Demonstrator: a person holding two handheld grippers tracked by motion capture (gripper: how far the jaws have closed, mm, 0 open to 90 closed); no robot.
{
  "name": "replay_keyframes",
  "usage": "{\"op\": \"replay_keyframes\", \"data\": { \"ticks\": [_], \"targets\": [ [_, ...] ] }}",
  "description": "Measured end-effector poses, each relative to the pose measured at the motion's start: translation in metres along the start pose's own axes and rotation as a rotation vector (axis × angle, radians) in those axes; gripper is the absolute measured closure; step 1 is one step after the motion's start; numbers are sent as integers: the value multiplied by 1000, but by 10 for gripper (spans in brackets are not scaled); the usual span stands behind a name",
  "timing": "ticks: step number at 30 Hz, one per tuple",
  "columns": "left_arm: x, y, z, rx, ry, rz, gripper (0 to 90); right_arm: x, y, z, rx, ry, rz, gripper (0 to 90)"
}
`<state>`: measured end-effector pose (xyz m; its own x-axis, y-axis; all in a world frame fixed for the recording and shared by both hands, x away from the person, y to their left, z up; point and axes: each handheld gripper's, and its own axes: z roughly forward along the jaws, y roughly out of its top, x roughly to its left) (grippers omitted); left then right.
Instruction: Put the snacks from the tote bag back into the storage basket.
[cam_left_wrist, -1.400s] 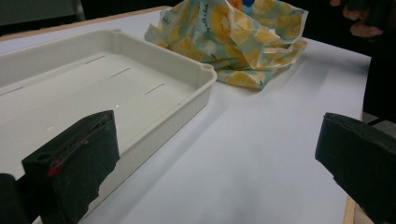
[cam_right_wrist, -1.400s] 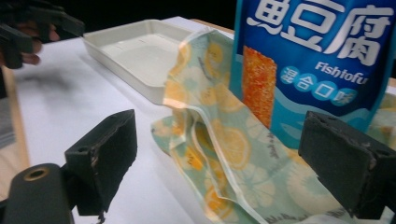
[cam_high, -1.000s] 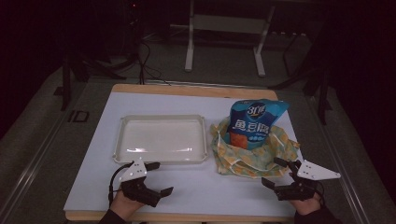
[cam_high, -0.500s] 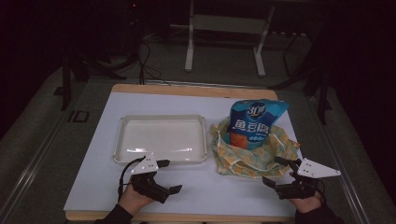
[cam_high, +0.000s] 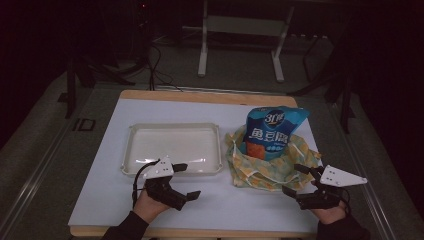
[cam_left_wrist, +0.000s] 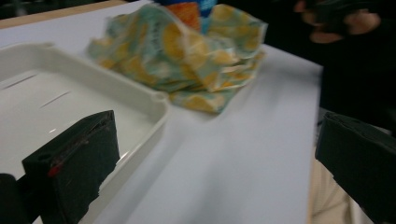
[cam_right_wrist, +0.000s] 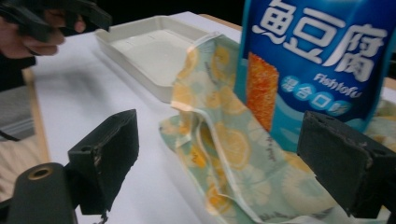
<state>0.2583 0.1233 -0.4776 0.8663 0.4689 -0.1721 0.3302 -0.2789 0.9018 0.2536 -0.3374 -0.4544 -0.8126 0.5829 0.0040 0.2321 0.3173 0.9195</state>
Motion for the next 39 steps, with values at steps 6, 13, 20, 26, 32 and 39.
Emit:
{"op": "replay_keyframes", "data": {
  "ticks": [6, 13, 20, 26, 32, 39],
  "targets": [
    [-1, 12, 13, 10, -38, 13, 3, -3, 4, 0, 3, 6, 1, 137],
    [-3, 23, 28, 17, -45, 31, 25, -7, 12, 0, -3, 8, -10, 137],
    [3, 36, 41, 25, -28, 29, 25, -12, 18, 2, 5, 3, -14, 133],
    [7, 50, 51, 8, -36, 32, 25, -17, 23, 4, 11, -10, -20, 133],
    [9, 65, 63, 3, -47, 59, 26, -25, 28, 7, 18, -17, -15, 141],
    [13, 79, 79, 4, -40, 78, 27, -36, 31, 9, 8, -35, -5, 156]
  ]
}}
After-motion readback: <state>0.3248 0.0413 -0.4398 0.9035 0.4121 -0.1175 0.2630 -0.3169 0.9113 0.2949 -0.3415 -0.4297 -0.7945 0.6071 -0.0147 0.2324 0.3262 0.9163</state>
